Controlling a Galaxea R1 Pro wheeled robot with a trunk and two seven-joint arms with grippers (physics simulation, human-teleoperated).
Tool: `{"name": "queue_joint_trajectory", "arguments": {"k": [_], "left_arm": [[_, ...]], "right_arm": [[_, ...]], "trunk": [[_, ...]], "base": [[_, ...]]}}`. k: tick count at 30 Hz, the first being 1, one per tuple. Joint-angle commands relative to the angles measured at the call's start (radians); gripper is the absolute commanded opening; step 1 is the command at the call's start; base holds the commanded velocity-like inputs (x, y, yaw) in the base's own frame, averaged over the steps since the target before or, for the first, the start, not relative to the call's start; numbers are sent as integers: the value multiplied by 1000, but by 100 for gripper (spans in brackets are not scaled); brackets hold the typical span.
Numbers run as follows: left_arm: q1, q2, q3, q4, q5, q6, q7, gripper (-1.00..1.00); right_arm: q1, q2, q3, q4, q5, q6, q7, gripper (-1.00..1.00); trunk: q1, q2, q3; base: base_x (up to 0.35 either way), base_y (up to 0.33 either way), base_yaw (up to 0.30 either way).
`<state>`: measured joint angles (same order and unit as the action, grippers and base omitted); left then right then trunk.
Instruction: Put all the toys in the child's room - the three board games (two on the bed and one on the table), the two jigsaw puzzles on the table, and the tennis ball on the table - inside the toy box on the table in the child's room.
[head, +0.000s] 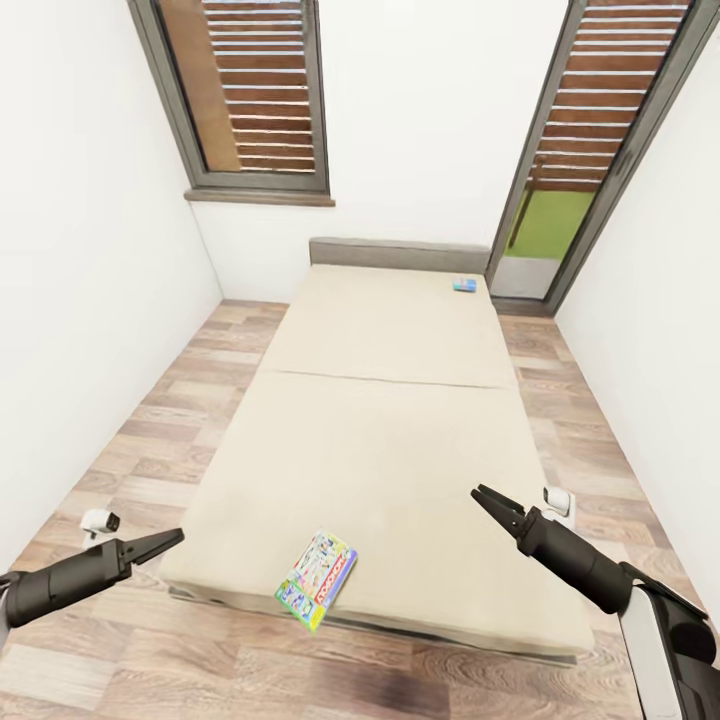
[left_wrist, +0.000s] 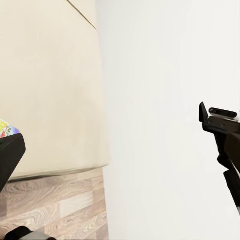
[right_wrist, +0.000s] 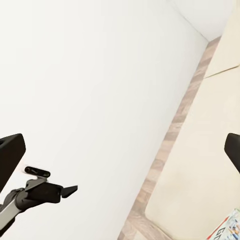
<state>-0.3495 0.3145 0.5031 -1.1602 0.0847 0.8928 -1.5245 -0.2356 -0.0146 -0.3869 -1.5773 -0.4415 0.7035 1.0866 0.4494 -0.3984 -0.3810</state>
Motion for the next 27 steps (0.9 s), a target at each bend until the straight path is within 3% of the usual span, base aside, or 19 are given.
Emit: {"name": "queue_joint_trajectory", "arguments": {"k": [1, 27], "left_arm": [[0, -1, 0, 1, -1, 11, -4, 100], [0, -5, -15, -6, 2, 18, 0, 100]], "right_arm": [[-1, 0, -1, 0, -4, 7, 0, 100], [-1, 1, 4, 34, -2, 0, -7, 100]], "trunk": [[1, -2, 0], [1, -2, 43]], "base": [[0, 0, 0], [0, 0, 0]]}}
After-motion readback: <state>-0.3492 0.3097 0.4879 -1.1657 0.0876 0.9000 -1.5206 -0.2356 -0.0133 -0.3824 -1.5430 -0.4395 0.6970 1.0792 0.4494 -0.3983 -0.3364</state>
